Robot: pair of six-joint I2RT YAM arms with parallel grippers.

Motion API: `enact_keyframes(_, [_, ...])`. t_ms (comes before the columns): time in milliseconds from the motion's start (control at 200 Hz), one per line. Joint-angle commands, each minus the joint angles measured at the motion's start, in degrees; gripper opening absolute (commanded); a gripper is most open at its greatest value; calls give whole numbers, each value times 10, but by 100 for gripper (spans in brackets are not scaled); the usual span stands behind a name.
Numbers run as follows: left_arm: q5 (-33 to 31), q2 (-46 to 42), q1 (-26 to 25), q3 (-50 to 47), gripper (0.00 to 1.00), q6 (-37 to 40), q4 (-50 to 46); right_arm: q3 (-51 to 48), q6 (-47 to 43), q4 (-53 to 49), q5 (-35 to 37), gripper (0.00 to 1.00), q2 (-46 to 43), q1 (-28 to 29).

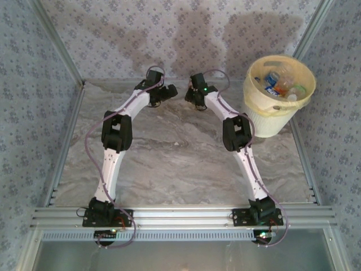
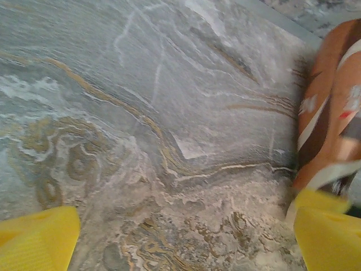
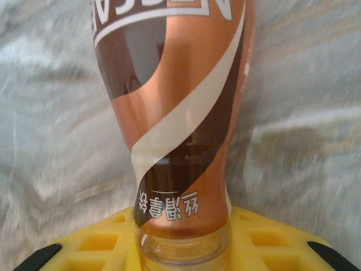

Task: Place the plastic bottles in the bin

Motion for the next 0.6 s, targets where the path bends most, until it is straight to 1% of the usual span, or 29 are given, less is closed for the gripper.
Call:
enact_keyframes(0, [69, -69, 12, -69, 98, -15, 65, -129, -62, 55, -3, 36, -115, 30])
enact_keyframes(95, [129, -137, 27, -189, 98, -60, 189, -258, -80, 108, -9, 35, -200, 42])
enact_keyframes(165, [169, -188, 38, -272, 98, -97, 281, -359, -89, 170, -13, 35, -271, 50])
enact_keyframes(235, [190, -233, 44, -333, 98, -117, 336, -446, -103, 223, -17, 34, -341, 57])
enact_keyframes(305, [198, -280, 47, -379, 98, -122, 355, -503, -116, 241, -16, 34, -405, 61])
enact_keyframes(415, [184, -350, 47, -445, 98, -123, 360, -568, -142, 244, -16, 35, -515, 58])
enact_keyframes(510, [158, -409, 46, -495, 98, -119, 357, -588, -156, 206, -23, 35, -603, 40])
enact_keyframes(595, [140, -445, 46, -521, 98, -104, 338, -585, -163, 161, -38, 35, -676, 8])
